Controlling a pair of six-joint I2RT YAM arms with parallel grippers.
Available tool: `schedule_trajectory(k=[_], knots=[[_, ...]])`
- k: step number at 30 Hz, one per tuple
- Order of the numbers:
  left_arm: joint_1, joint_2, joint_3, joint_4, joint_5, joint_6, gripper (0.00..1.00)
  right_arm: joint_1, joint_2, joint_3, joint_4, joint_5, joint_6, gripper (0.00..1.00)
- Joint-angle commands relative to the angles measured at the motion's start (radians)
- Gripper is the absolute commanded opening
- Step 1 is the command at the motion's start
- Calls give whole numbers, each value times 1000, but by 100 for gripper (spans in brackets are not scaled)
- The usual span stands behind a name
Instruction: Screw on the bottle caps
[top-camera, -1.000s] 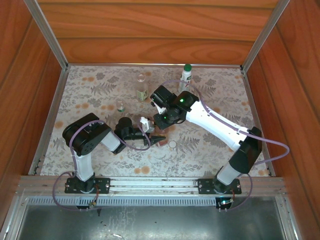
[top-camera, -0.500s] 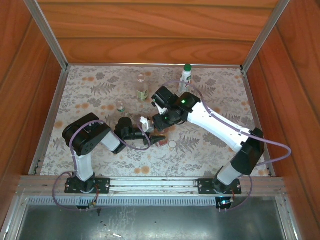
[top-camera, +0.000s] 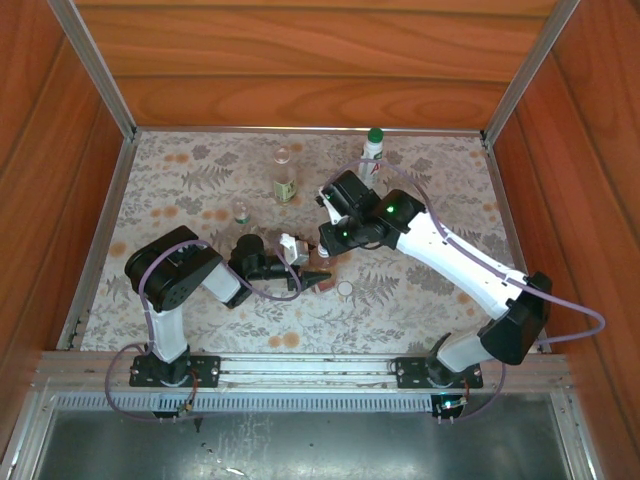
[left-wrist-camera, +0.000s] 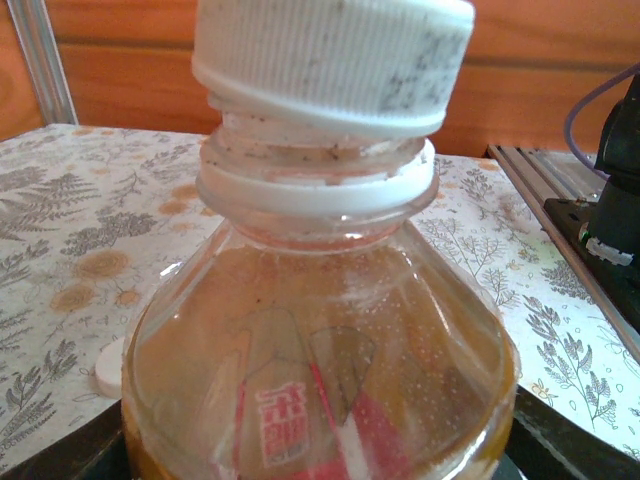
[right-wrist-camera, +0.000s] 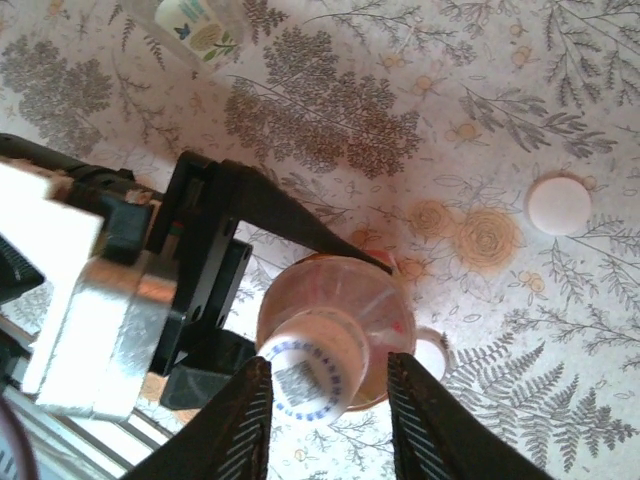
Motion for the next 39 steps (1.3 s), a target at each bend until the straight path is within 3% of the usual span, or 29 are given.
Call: schedule_trajectory(k=[1,12,27,39], knots=[[5,12,1,-30,21,17,64,-11,19,-14,6,3,12,32],[5,12,-4,-30,20,35,64,-15,42,-44,-9,-16,13,18],[5,6,-3,-34,8,20,64,-22,-28,-123,11,-113,30,26],[6,2,15,-54,6,-25,63,-31,-35,-129,37,-108,1,25]])
